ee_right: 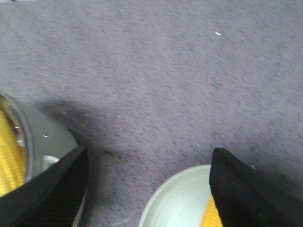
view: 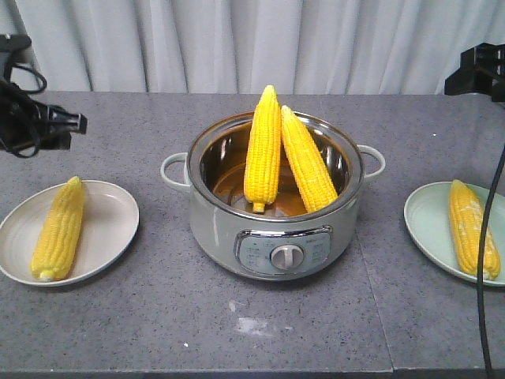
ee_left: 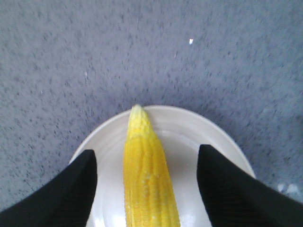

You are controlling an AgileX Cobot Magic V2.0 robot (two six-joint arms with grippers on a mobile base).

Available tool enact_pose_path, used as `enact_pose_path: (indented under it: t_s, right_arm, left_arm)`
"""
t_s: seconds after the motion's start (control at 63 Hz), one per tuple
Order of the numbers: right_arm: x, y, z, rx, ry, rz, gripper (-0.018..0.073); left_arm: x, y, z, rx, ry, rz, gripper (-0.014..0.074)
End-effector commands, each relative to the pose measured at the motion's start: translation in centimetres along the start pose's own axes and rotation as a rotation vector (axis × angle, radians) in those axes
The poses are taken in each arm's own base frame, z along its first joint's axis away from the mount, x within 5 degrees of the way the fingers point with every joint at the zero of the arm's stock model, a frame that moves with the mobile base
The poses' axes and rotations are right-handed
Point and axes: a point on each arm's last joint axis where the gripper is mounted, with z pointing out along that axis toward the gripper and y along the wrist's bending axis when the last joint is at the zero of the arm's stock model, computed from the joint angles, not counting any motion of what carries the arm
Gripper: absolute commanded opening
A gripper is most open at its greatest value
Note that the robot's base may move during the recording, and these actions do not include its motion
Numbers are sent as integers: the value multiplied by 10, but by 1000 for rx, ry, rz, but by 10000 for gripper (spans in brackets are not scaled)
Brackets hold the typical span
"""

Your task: Distribute corn equally

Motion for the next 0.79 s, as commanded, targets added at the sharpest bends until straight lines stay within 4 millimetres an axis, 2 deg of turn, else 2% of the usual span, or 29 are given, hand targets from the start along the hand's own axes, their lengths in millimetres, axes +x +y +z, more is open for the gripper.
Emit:
enact_pose_path:
  t_s: [0.0,0.286,0.397,0.65,0.777]
  right_arm:
    - [-17,13,-26,-56,-161,-15,529]
    - [-24,29,-35,-207,-242,-9,529]
    - [-27,38,-50,-260,-305,-25,529]
    - [-31,67,-104,-391,-482,-78,529]
    - [-30,78,-124,-450,-534,-94,529]
  left_arm:
    - [-21,1,-49,26,-172,-18,453]
    - [-24,5,-96,40,-286,-29,451]
    - [-21,7,-115,45,-326,-32,451]
    - [-9,13,-161,57,-423,-39,451]
    - [-1,15,-178,49,-441,-3,451]
